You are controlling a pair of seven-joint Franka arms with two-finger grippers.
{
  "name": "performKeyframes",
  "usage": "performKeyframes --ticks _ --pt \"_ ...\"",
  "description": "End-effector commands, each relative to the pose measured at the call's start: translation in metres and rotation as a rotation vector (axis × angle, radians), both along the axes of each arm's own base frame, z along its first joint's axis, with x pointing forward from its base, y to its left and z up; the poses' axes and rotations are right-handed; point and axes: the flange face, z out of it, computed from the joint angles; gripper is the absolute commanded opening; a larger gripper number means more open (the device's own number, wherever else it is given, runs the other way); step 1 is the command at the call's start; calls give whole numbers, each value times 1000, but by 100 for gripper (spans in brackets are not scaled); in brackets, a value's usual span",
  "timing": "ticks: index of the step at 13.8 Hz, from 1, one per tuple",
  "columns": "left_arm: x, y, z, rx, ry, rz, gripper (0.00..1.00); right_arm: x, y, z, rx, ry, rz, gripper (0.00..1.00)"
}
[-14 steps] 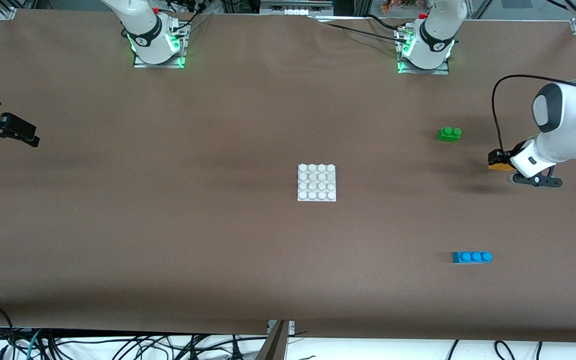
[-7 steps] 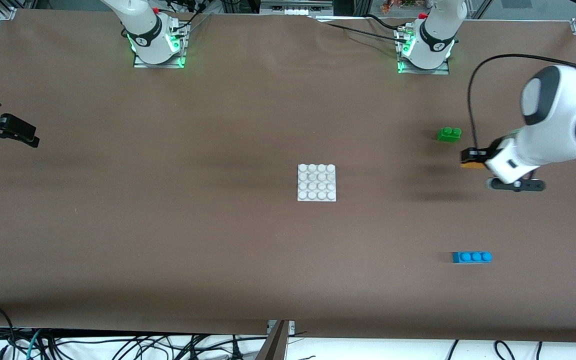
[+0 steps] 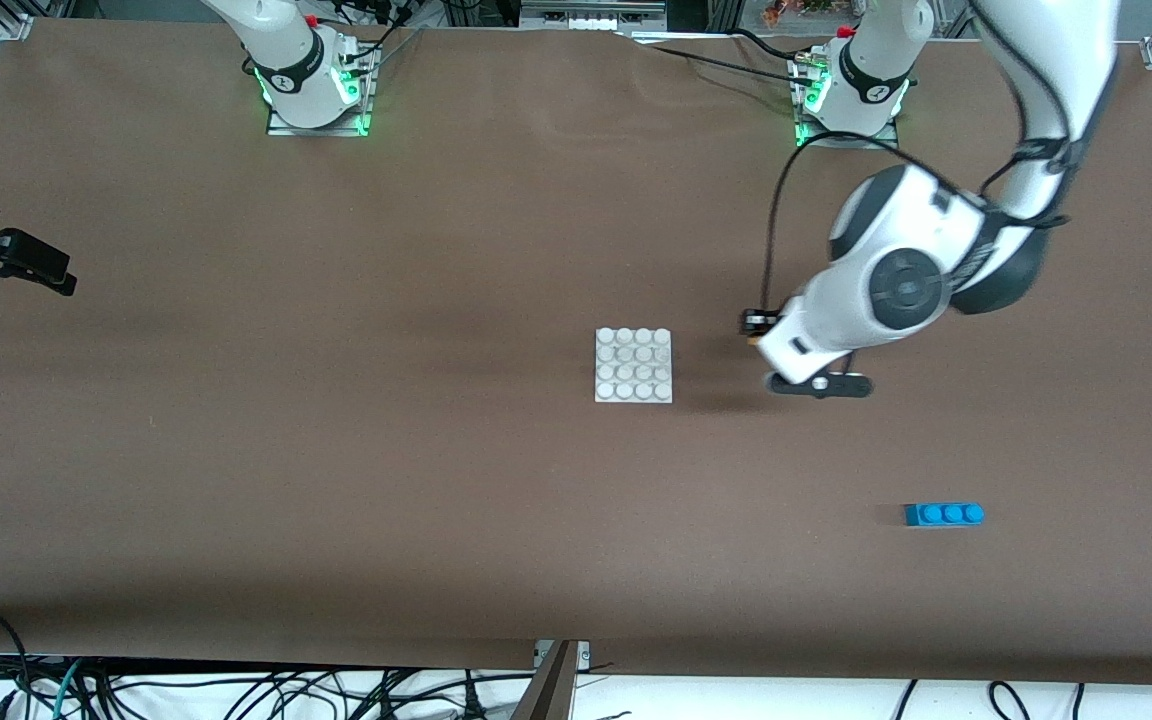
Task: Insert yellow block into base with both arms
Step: 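Carry the yellow block over the white base plate with the left gripper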
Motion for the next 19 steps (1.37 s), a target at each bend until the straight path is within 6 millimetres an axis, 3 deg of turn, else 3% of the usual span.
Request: performKeyframes --ticks 1,5,9,10,19 --pt "16 -50 -33 -24 32 38 36 -3 -3 1 -6 -1 17 100" --pt "7 -110 -69 -48 -64 31 35 -3 -3 1 -6 -1 17 100" --pt "-14 -138 -114 48 -80 21 35 -3 -3 2 -5 -3 17 100" --pt "-15 -145 -117 45 -105 19 34 -3 -3 1 -5 -1 17 100" --pt "-21 -155 -132 71 -157 -22 36 -3 -2 1 -2 -2 15 100"
